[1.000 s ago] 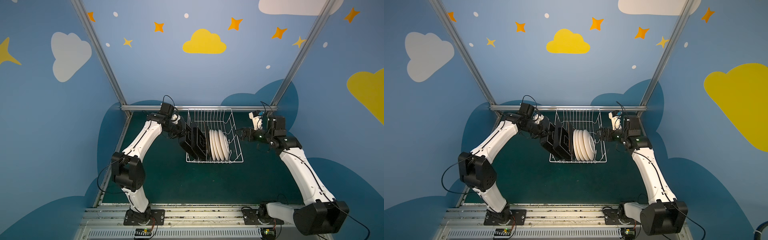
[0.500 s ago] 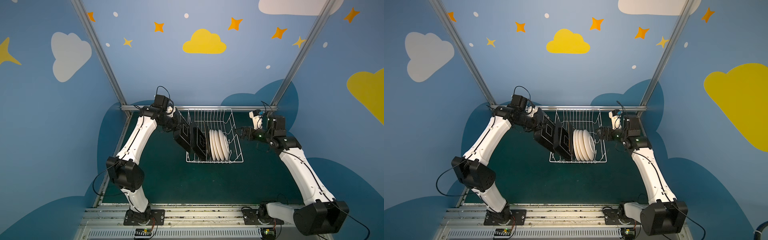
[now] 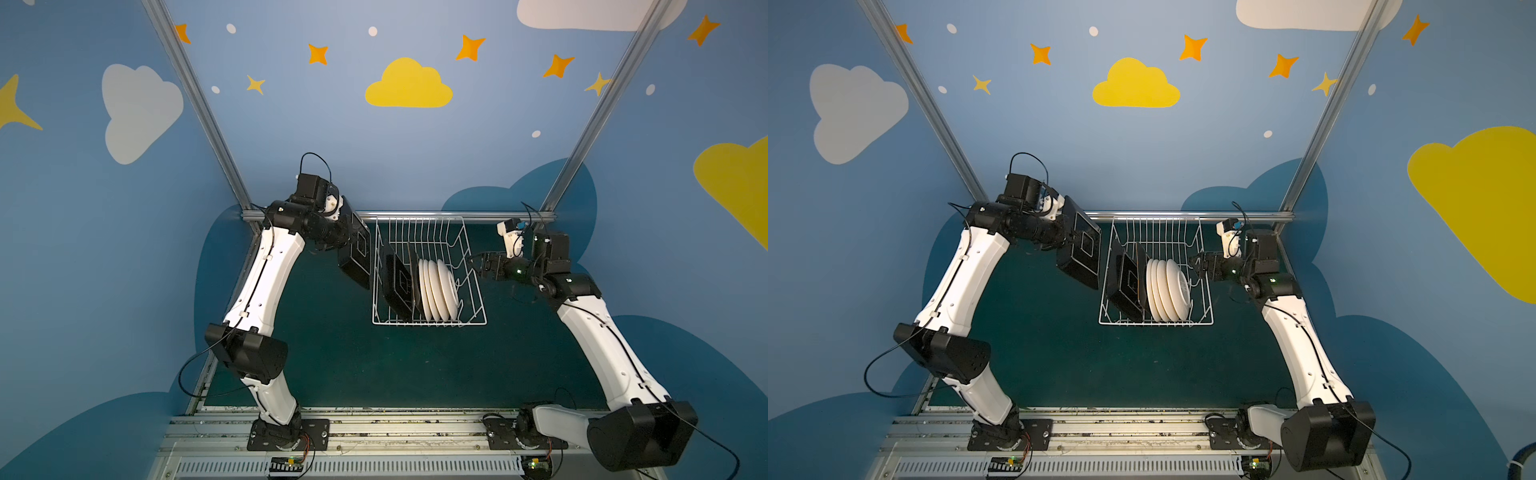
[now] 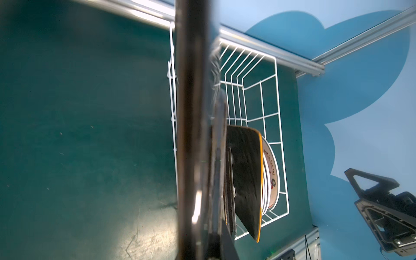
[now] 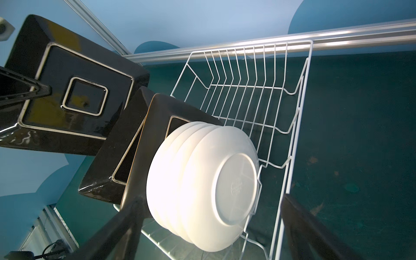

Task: Unload the plates from the dish rack
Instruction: Pick up a plate from the dish rack.

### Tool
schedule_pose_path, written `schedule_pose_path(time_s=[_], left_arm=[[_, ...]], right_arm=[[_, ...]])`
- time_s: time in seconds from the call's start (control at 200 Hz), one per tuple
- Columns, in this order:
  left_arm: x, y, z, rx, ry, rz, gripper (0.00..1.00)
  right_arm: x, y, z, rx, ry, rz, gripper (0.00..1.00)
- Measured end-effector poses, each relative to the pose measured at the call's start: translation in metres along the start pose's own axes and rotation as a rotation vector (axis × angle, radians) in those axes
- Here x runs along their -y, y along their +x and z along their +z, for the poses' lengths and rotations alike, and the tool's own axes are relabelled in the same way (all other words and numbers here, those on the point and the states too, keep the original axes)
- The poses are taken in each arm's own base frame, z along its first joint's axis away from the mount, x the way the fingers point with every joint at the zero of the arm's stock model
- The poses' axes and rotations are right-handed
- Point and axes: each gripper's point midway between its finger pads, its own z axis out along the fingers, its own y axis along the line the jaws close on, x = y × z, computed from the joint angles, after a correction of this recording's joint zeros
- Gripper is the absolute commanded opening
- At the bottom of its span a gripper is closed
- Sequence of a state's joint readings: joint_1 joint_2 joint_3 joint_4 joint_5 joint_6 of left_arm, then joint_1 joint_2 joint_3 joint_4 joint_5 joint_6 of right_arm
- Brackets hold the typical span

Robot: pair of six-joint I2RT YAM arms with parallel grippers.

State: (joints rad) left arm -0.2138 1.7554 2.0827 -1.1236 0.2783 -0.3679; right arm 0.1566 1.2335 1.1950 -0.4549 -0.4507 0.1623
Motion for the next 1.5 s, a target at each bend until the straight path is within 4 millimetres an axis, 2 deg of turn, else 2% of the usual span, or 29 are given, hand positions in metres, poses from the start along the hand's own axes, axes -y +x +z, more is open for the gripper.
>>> schedule_pose_path(time_s=[0.195, 0.4, 0.621, 0.891, 1.021, 1.191, 1.392, 1.502], left_arm=[[0.007, -0.009, -0.005, 0.075, -0.026, 0.163, 0.03], [0.027, -0.014, -0.009, 0.172, -0.06, 0.438, 0.03], [0.039, -0.022, -0.002, 0.302, -0.133, 0.713, 0.03], [0.04, -0.027, 0.024, 0.384, -0.261, 0.999, 0.03], [0.043, -0.029, 0.035, 0.417, -0.304, 1.121, 0.03], [0.042, -0.022, 0.044, 0.444, -0.331, 1.252, 0.03], [0.045, -0.017, 0.05, 0.483, -0.333, 1.382, 0.03], [0.046, -0.004, 0.052, 0.511, -0.313, 1.484, 0.03]], right_arm=[[0.007, -0.005, 0.003, -0.002, 0.046, 0.074, 0.94], [0.008, -0.02, 0.005, 0.02, 0.053, 0.184, 0.94], [-0.007, -0.033, 0.01, 0.027, -0.012, 0.285, 0.93], [-0.02, -0.047, 0.019, 0.02, -0.088, 0.372, 0.94], [-0.031, -0.063, 0.021, 0.034, -0.149, 0.409, 0.94], [-0.045, -0.083, 0.025, 0.053, -0.224, 0.436, 0.94], [-0.064, -0.1, 0.039, 0.037, -0.3, 0.456, 0.93], [-0.074, -0.106, 0.051, 0.014, -0.343, 0.465, 0.93]])
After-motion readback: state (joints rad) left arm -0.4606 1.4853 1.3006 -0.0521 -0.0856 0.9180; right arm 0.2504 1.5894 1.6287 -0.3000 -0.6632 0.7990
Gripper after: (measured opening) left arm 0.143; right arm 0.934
